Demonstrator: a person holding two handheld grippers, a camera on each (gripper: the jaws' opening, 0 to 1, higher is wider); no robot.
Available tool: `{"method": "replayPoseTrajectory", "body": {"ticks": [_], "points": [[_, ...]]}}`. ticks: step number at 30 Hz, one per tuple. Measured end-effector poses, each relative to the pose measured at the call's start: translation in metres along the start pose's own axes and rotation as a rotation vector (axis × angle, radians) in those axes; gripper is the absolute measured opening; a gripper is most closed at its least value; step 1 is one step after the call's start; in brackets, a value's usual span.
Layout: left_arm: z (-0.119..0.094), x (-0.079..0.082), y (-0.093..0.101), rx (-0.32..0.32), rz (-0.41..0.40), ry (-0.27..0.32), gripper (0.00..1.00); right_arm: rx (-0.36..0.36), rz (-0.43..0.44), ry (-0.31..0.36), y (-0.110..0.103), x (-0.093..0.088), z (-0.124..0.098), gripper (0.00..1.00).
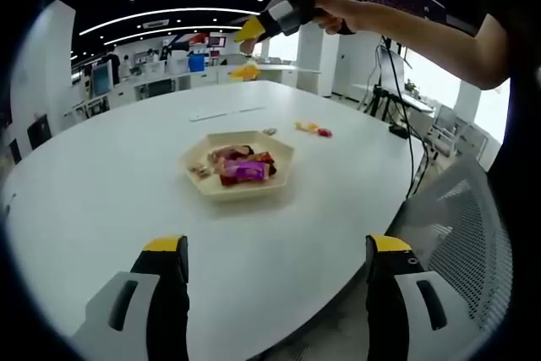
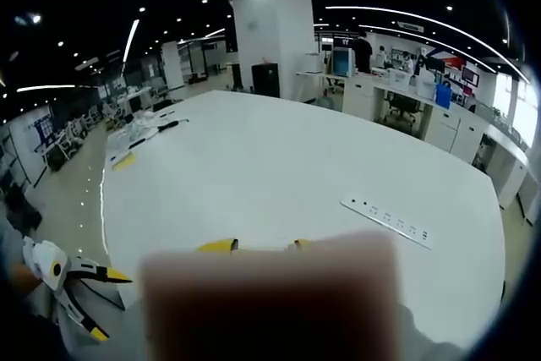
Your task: Place the target food into the container with the food tongs after gripping and lifting it, then release it inside without dropping or visibly crushing the food.
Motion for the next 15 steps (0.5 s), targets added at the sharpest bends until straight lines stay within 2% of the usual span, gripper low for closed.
{"method": "replayPoseTrajectory", "body": {"ticks": [4, 5, 8, 10, 12, 15], "points": [[0.0, 0.0, 0.0, -0.001, 0.0, -0.002, 0.83, 0.009, -0.004, 0.002, -0.003, 0.002, -0.002, 0.25], [0.0, 0.0, 0.0, -0.002, 0.0, -0.003, 0.83, 0.03, 0.003, 0.011, -0.006, 0.003, -0.005, 0.25], [0.0, -0.001, 0.001, -0.003, 0.0, -0.005, 0.83, 0.186, 0.089, 0.113, -0.021, 0.02, -0.026, 0.24], [0.001, -0.001, 0.001, -0.004, 0.001, -0.01, 0.83, 0.231, 0.092, 0.143, -0.026, 0.025, -0.037, 0.24], [0.001, -0.002, 0.001, -0.007, 0.002, -0.011, 0.83, 0.247, 0.079, 0.158, -0.027, 0.028, -0.049, 0.25], [0.002, -0.002, 0.002, -0.01, 0.005, -0.016, 0.83, 0.234, 0.063, 0.175, -0.024, 0.029, -0.062, 0.25]]}}
Point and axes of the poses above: the point that each gripper's makers call its tool centre point, and the gripper's own axes: z roughly forward along the fingers, y roughly to its right, x roughly out of its top, the point moved 6 cm from there along -z, roughly backward along the fingers, and after that the axes turned 11 degrees about -x, right-handed, at the moved point
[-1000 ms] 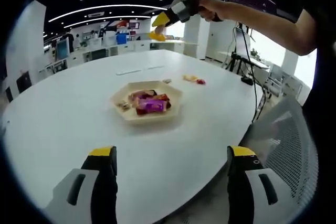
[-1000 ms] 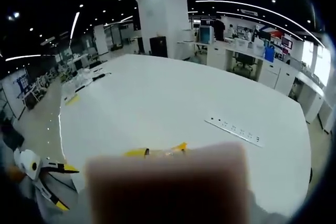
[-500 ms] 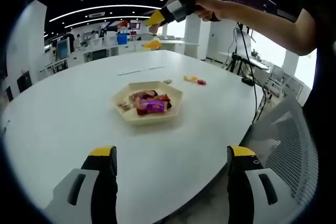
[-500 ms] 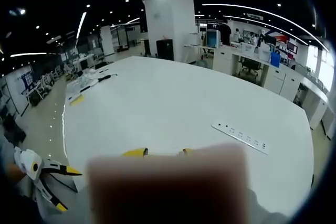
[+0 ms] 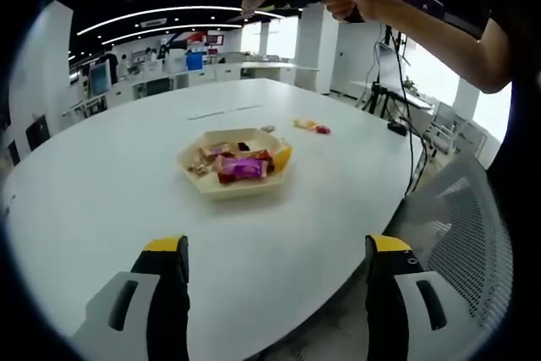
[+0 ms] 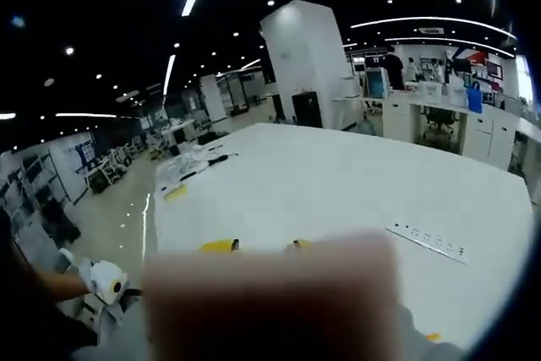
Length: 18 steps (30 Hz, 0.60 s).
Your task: Place the target food into the container with the food tongs after gripping and lifting it, then release it inside without dropping or visibly crushing the food.
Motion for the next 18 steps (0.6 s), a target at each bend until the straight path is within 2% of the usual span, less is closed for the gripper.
{"method": "replayPoseTrajectory", "body": {"ticks": [3, 7, 13, 18], "points": [[0.0, -0.001, 0.0, -0.002, 0.002, -0.004, 0.83, 0.014, 0.01, 0.009, 0.0, -0.001, -0.013, 0.25], [0.001, -0.001, 0.001, -0.004, 0.002, -0.009, 0.83, -0.021, 0.009, 0.011, 0.011, -0.008, -0.028, 0.25], [0.002, -0.004, 0.002, -0.013, 0.007, -0.027, 0.83, -0.123, 0.033, -0.016, 0.042, -0.03, -0.051, 0.26], [0.003, -0.006, 0.002, -0.017, 0.006, -0.036, 0.83, -0.188, 0.061, -0.043, 0.06, -0.049, -0.068, 0.26]]}}
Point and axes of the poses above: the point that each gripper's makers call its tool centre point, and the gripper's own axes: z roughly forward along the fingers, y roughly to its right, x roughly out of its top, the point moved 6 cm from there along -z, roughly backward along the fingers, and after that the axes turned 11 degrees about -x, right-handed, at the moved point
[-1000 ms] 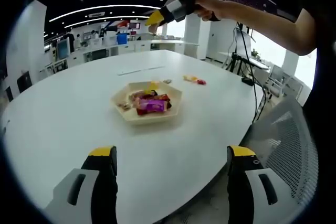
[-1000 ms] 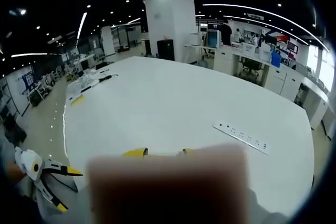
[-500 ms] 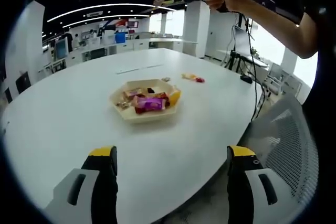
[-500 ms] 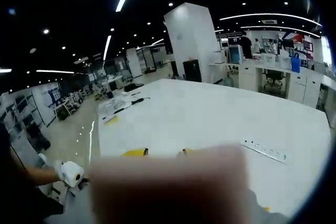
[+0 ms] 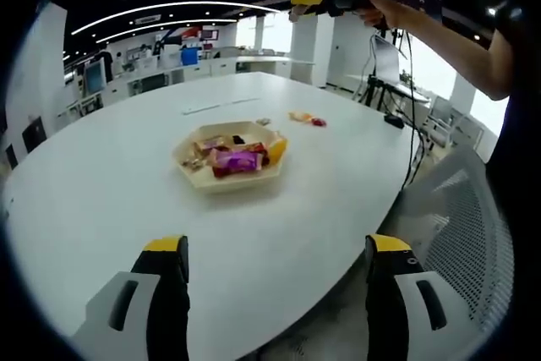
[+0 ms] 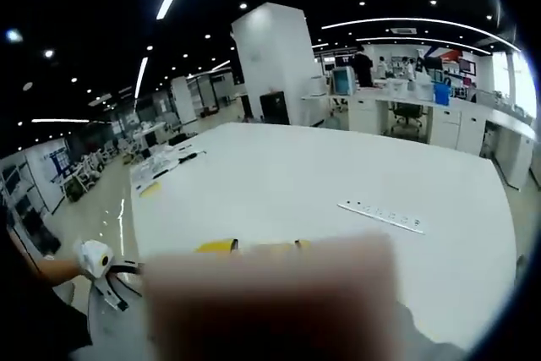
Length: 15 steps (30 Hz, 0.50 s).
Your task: Place the target food into the container with the food tongs after gripping and lifting it, then release it inside without dropping or visibly crushing the food.
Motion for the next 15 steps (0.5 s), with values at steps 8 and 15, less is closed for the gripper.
{"method": "replayPoseTrajectory", "body": {"ticks": [8, 15], "points": [[0.001, -0.002, 0.0, -0.003, -0.003, -0.016, 0.83, -0.109, -0.018, -0.052, 0.034, -0.024, -0.014, 0.26], [0.002, -0.005, 0.001, -0.008, -0.006, -0.038, 0.83, -0.164, -0.004, -0.077, 0.052, -0.04, -0.022, 0.26]]}}
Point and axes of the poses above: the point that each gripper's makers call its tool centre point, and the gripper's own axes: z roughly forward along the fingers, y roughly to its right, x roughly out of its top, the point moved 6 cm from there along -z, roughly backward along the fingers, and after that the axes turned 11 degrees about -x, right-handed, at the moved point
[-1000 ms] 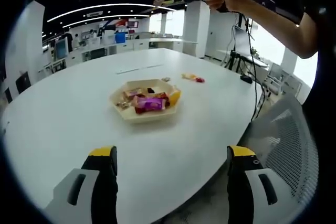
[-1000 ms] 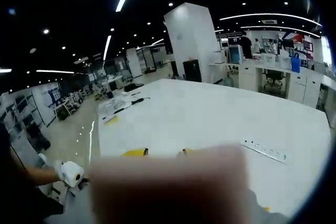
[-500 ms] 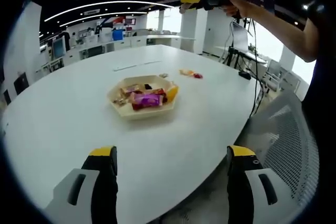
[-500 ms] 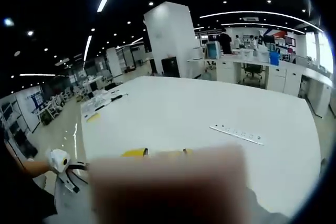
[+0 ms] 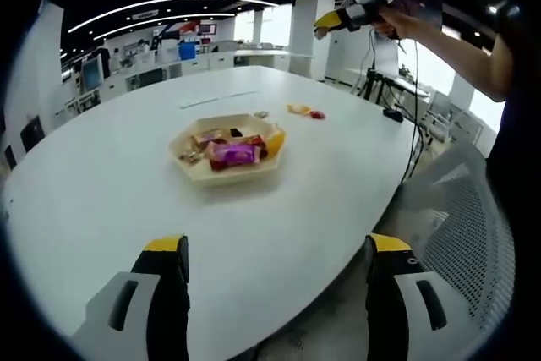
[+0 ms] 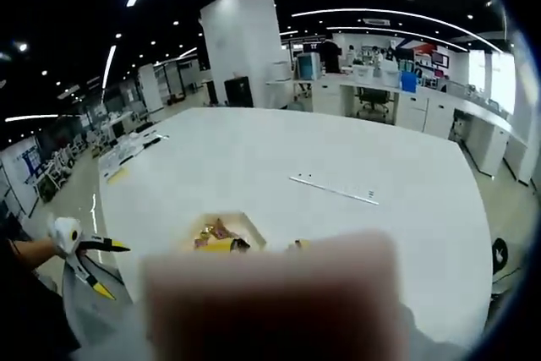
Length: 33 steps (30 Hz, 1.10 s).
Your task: Place the target food into the container with the food tongs after gripping and lifting it, then release it inside without dropping or visibly crushing the food.
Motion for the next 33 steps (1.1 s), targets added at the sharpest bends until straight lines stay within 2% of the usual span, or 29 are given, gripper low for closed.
{"method": "replayPoseTrajectory", "body": {"ticks": [2, 16, 22, 28, 33], "points": [[0.0, 0.0, 0.0, -0.002, -0.003, -0.001, 0.83, -0.025, -0.012, -0.02, 0.006, -0.006, 0.001, 0.26], [0.004, -0.006, 0.0, 0.0, -0.015, -0.054, 0.83, -0.062, 0.031, -0.092, 0.039, -0.042, 0.003, 0.26], [0.004, -0.006, -0.001, 0.014, -0.02, -0.064, 0.85, -0.115, 0.011, -0.145, 0.059, -0.06, 0.004, 0.27], [0.007, -0.012, -0.001, 0.003, -0.025, -0.099, 0.85, -0.124, 0.021, -0.188, 0.071, -0.077, 0.009, 0.27], [0.006, -0.011, -0.001, 0.005, -0.034, -0.09, 0.87, -0.122, 0.029, -0.225, 0.078, -0.087, 0.017, 0.27]]}}
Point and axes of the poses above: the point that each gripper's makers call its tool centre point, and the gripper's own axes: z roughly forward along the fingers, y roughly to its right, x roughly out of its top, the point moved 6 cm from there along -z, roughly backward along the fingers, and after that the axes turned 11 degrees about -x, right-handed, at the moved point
